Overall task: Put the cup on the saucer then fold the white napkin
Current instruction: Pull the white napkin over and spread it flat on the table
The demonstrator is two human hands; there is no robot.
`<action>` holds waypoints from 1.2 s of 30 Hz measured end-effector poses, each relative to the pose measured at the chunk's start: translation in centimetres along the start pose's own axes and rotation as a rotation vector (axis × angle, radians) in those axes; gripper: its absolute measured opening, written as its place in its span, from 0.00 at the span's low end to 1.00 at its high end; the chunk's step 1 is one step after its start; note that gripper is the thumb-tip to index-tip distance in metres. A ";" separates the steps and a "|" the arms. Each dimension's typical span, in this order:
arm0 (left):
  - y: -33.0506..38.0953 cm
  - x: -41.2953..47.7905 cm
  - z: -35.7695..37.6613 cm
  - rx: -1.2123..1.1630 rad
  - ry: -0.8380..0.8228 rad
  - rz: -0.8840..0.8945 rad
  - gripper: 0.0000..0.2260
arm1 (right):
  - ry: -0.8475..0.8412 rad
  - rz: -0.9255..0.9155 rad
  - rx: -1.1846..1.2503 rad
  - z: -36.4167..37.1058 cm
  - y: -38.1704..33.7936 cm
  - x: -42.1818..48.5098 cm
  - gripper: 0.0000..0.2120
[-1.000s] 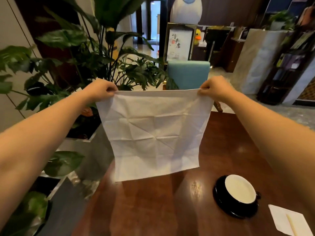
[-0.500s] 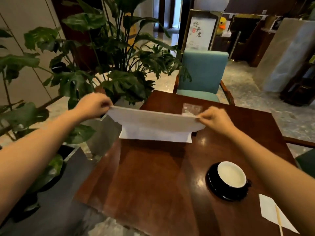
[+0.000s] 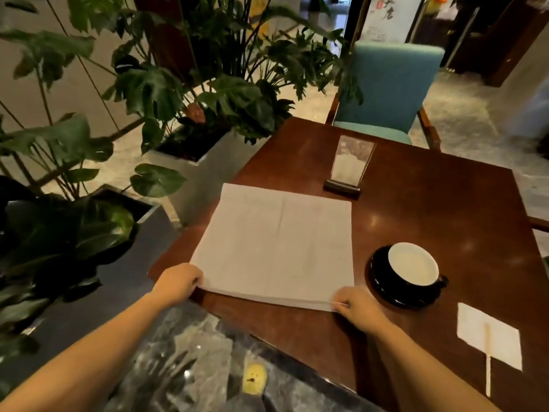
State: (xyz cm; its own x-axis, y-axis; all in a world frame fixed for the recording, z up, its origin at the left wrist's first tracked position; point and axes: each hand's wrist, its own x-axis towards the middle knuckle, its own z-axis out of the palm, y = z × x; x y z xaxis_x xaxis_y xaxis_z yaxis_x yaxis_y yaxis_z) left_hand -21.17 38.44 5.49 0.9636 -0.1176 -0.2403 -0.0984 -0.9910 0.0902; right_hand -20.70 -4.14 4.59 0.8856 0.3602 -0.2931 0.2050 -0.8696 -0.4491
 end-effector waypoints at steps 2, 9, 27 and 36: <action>0.1 0.4 0.0 0.002 -0.019 -0.027 0.11 | 0.008 0.027 0.011 0.2 0.1 -0.1 0.14; 2.3 4.8 -3.4 -0.014 -0.194 -0.132 0.12 | -0.094 0.042 0.207 -2.0 -0.6 2.8 0.25; 2.9 30.0 -7.7 -0.048 0.021 0.055 0.21 | 0.207 0.317 -0.285 -10.9 -1.2 25.7 0.21; 0.8 32.1 -9.9 -0.093 -0.527 0.255 0.07 | -0.147 0.127 -0.348 -11.8 0.5 25.4 0.12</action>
State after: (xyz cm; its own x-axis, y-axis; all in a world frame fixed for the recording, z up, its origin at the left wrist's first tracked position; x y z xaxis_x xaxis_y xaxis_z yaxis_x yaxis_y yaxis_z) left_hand 12.11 34.51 7.38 0.6566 -0.3909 -0.6451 -0.2657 -0.9203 0.2872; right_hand 6.87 0.59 6.87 0.8490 0.2646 -0.4573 0.2487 -0.9638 -0.0959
